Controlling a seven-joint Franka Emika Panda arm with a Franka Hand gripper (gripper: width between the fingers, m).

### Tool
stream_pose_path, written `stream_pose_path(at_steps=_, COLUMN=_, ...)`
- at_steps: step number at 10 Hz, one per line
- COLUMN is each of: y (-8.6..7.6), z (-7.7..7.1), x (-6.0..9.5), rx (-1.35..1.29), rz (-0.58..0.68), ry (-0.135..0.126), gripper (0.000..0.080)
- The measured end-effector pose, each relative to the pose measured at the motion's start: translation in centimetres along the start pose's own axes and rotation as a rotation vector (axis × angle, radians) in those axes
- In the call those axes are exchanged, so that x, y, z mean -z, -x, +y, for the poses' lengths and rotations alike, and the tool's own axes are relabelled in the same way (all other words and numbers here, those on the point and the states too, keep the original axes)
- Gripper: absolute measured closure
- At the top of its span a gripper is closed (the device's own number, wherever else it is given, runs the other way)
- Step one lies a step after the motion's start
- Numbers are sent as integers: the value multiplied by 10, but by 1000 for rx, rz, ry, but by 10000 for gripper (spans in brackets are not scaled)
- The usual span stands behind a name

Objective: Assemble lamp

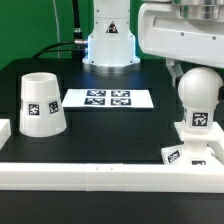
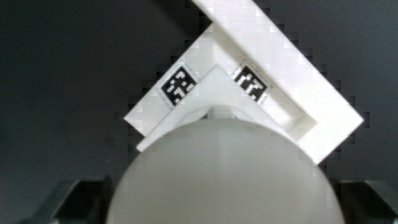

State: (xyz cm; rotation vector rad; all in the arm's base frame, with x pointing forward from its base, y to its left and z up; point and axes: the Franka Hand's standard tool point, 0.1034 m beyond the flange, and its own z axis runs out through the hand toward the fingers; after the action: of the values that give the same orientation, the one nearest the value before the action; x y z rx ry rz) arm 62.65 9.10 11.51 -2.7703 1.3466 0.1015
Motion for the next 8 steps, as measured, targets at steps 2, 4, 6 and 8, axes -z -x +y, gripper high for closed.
stream_pose_path(at_steps=2, y=2, z=-1, x=0, rx=0, rz=-1, ry=-2, gripper=129)
stream_pose_path(at_steps=4, y=4, z=0, x=-1, rx=71, rz=-6, ry=7, gripper=105)
stream_pose_path(at_steps=6, y=3, z=1, x=-1, rx=318, rz=-1, ry=14, gripper=101)
stream_pose_path(at_steps=8, y=2, z=0, x=-1, rx=502, rz=-1, ry=13, gripper=100)
